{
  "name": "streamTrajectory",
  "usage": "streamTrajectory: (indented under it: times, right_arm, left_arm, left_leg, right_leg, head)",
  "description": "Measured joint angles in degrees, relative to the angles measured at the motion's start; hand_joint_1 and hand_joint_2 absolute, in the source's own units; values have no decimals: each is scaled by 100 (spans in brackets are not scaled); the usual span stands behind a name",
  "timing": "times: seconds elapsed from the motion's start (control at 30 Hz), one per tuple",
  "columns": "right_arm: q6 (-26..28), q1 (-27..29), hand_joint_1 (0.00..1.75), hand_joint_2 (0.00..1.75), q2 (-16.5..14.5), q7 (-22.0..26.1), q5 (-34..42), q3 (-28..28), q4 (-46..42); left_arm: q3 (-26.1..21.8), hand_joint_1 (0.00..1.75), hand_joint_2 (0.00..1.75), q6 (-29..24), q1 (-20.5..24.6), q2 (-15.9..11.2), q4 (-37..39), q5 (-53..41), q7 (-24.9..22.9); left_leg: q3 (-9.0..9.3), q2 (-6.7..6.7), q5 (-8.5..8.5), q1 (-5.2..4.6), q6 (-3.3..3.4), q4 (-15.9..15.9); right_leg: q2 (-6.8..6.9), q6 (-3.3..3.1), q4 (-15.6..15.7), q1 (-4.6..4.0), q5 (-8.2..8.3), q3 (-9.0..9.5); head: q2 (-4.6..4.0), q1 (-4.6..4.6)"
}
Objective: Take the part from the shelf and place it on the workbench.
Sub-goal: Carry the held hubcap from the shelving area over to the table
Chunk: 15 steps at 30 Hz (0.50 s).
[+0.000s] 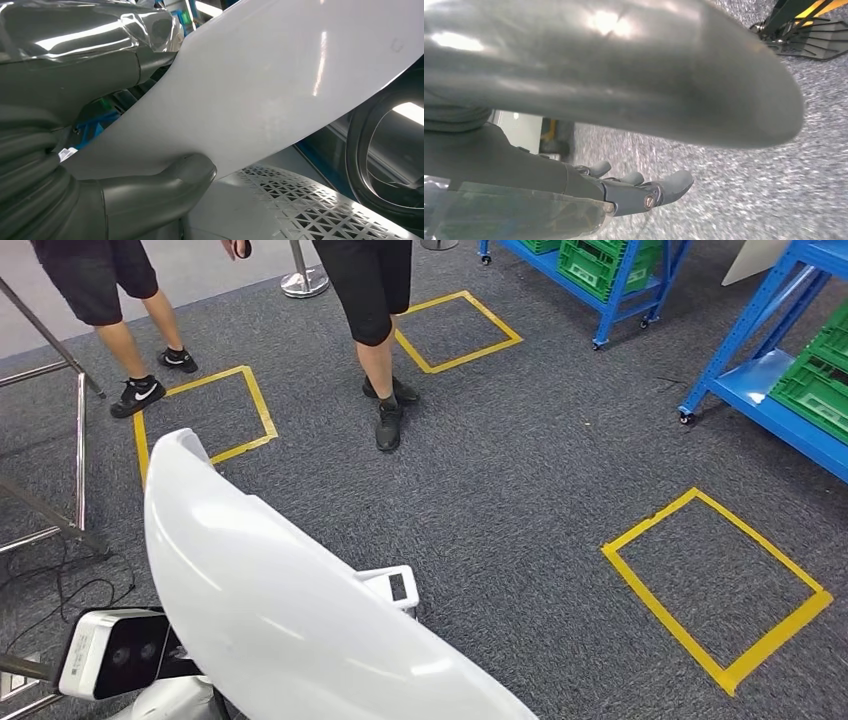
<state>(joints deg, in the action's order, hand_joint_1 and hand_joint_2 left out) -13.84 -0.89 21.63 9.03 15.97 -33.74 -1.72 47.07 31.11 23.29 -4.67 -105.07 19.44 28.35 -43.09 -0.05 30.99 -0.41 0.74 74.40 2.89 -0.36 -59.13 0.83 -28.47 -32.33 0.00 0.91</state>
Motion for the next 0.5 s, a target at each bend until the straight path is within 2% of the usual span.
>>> streamTrajectory:
  times: [0.03, 0.1, 0.13, 0.17, 0.23, 0.27, 0.3, 0.33, 0.37, 0.4, 0.43, 0.47, 0.5]
  right_arm:
    - [0, -11, 0, 0, -2, 1, 1, -12, 9]
    - [-1, -30, 0, 0, -40, 2, -1, -33, 20]
    - [-4, -32, 0, 0, -60, 2, -5, -46, 25]
    - [-8, -35, 0, 0, -80, 1, -14, -64, 29]
    - [-25, -50, 0, 0, -91, -4, -45, -130, 34]
    - [-34, -65, 0, 0, -92, -20, -61, -173, 34]
    - [-46, -74, 0, 0, -85, -41, -70, -220, 34]
    - [-60, -72, 0, 0, -75, -76, -74, -263, 34]
    - [-77, -62, 0, 0, -61, -121, -70, -305, 30]
    - [-94, -41, 0, 0, -50, -163, -61, -343, 21]
    - [-110, -20, 0, 0, -48, -203, -41, -376, 2]
    - [-121, -4, 0, 0, -51, -230, -14, -404, -30]
    - [-124, 7, 0, 0, -62, -241, 18, -425, -69]
  left_arm:
    - [-1, 175, 175, -1, -3, 1, -1, 3, 0]
    - [-10, 175, 175, -7, -2, 5, -14, 11, 0]
    - [-14, 175, 175, -9, 5, 10, -21, 13, 0]
    - [-20, 175, 175, -11, 11, 14, -27, 7, -1]
    - [-37, 175, 175, -13, 19, 20, -30, -17, -12]
    - [-48, 175, 175, -4, 19, 25, -26, -12, -18]
    - [-54, 175, 175, 23, 23, 39, -15, 11, -19]
    - [-56, 175, 175, 74, 29, 59, 3, 56, -18]
    - [-51, 175, 175, 156, 37, 80, 37, 111, -27]
    - [-44, 175, 175, 247, 42, 100, 81, 160, -50]
    - [-31, 175, 175, 329, 44, 115, 134, 198, -80]
    - [-11, 175, 175, 393, 44, 129, 196, 222, -108]
    - [13, 175, 175, 433, 48, 142, 255, 230, -125]
  left_leg:
    - [174, 41, -177, -37, 71, -344]
    - [616, 345, -431, -180, 278, -1177]
    - [761, 481, -478, -245, 353, -1446]
    - [827, 565, -476, -289, 400, -1574]
    - [886, 440, -526, -290, 426, -1679]
    - [952, 356, -582, -269, 434, -1786]
    - [1024, 277, -648, -239, 443, -1895]
    - [1092, 198, -712, -203, 442, -1992]
    - [1111, 116, -750, -177, 429, -2039]
    - [1112, 26, -769, -155, 423, -2044]
    - [1106, -73, -774, -136, 406, -2041]
    - [1103, -175, -772, -116, 382, -2030]
    - [1098, -269, -762, -90, 345, -2008]
  right_leg:
    - [66, -8, 3, -26, -6, 5]
    - [195, -13, 20, -62, -16, 27]
    - [262, -7, 32, -63, -20, 38]
    - [335, 1, 48, -57, -23, 52]
    - [479, 18, 104, -52, -25, 90]
    - [441, 22, 93, -52, -43, 103]
    - [318, 23, 7, -50, -97, 80]
    - [134, 20, -195, -46, -191, -2]
    - [-70, 19, -526, -26, -324, -155]
    - [-192, 31, -903, -6, -460, -349]
    - [-252, 63, -1221, 22, -550, -528]
    - [-272, 122, -1375, 61, -560, -637]
    - [-278, 207, -1292, 106, -469, -633]
  head:
    - [0, 0]
    - [0, -10]
    - [0, -9]
    - [0, -11]
    - [0, -3]
    - [0, -10]
    - [0, -8]
    - [0, -16]
    - [0, -22]
    - [0, -24]
    - [0, -33]
    - [0, -32]
    - [0, -33]
